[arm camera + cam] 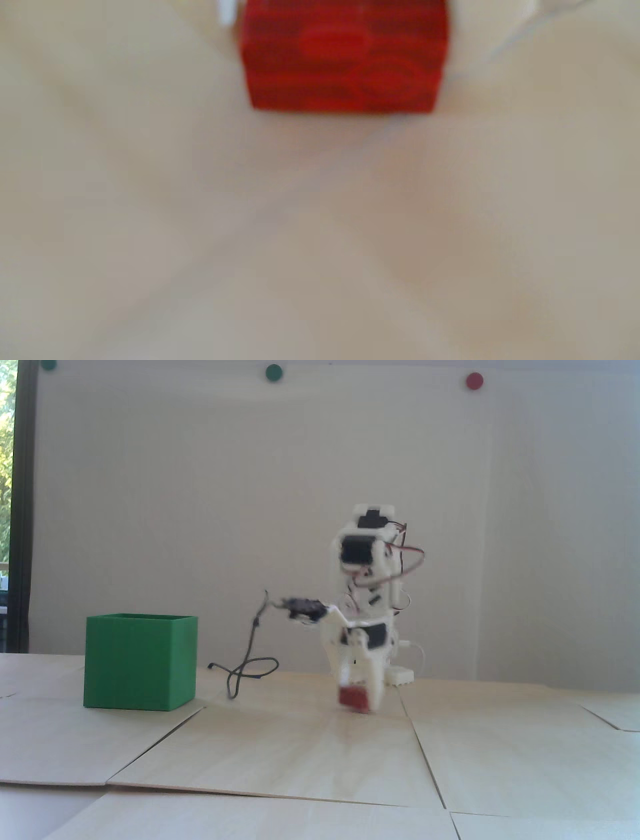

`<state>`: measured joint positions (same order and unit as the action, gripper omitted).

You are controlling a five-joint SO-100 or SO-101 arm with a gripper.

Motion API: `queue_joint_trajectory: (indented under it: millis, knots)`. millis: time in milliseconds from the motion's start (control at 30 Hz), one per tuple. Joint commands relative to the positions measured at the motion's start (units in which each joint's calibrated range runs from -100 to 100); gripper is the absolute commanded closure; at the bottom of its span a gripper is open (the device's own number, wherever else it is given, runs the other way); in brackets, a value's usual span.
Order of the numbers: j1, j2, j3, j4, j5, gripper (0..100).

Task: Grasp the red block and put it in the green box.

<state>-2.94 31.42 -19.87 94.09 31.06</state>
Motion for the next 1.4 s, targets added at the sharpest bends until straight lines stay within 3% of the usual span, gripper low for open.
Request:
queue_joint_trajectory:
  millis: [0,167,333,433,900,1367]
  knots:
    - [4.3,-16.0,-18.5,5.3,0.4,98]
    - [13.4,-27.1,-31.4,4.7,1.3,98]
    - [25.3,-31.3,-37.2,3.9,7.4,98]
    - [29.0,-31.3,-37.3,-2.1,8.9,98]
    - [28.2,-22.6,-16.0,-48.1,8.4,98]
    - [26.5,-22.9,2.9,-62.6,8.9,98]
